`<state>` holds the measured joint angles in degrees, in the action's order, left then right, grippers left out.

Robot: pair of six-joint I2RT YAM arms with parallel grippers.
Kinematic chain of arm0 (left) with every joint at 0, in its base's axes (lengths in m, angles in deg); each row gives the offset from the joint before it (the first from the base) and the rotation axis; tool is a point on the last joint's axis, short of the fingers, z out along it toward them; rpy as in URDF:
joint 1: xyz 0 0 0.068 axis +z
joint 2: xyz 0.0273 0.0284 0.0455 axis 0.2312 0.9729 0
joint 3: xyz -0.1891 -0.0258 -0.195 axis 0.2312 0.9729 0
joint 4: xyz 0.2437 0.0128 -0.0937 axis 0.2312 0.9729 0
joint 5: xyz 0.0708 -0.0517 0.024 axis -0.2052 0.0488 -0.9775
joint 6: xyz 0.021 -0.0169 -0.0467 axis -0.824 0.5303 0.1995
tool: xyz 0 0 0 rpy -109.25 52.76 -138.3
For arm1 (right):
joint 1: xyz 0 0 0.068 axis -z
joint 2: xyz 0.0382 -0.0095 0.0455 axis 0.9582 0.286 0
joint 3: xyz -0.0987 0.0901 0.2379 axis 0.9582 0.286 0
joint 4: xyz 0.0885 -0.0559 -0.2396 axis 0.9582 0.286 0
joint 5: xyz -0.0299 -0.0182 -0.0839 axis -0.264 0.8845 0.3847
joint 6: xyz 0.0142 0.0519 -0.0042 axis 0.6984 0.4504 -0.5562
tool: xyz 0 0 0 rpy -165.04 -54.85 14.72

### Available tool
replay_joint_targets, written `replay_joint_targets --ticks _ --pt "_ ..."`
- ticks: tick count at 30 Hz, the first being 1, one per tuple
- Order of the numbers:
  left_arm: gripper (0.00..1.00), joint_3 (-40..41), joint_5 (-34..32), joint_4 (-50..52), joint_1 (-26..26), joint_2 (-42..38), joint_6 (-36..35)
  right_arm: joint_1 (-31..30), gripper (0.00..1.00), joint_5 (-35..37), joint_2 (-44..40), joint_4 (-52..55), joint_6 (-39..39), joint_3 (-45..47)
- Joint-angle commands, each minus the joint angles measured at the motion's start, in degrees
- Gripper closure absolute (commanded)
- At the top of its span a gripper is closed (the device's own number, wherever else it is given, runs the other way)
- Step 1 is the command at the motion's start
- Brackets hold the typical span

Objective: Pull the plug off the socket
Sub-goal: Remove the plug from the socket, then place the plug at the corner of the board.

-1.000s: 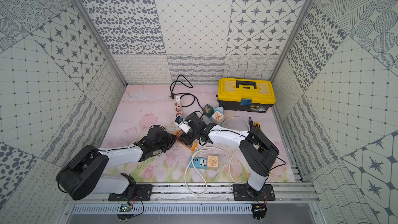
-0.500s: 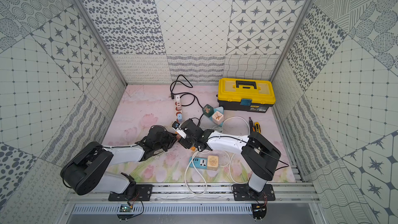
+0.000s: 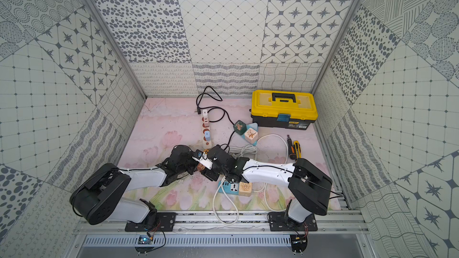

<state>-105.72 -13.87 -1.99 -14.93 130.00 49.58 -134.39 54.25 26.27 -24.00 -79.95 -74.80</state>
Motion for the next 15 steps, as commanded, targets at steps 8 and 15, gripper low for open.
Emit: replay_joint_targets --ticks 8,15 --pt "0.30 -2.1 -1.8 23.1 1.5 -21.0 -19.9 9.5 0.43 -8.8 -16.9 -11.1 10.3 8.8" --pt "0.17 2.2 4.1 18.2 3.2 -41.0 -40.3 17.0 0.42 -28.0 -17.5 -32.4 31.1 16.0"
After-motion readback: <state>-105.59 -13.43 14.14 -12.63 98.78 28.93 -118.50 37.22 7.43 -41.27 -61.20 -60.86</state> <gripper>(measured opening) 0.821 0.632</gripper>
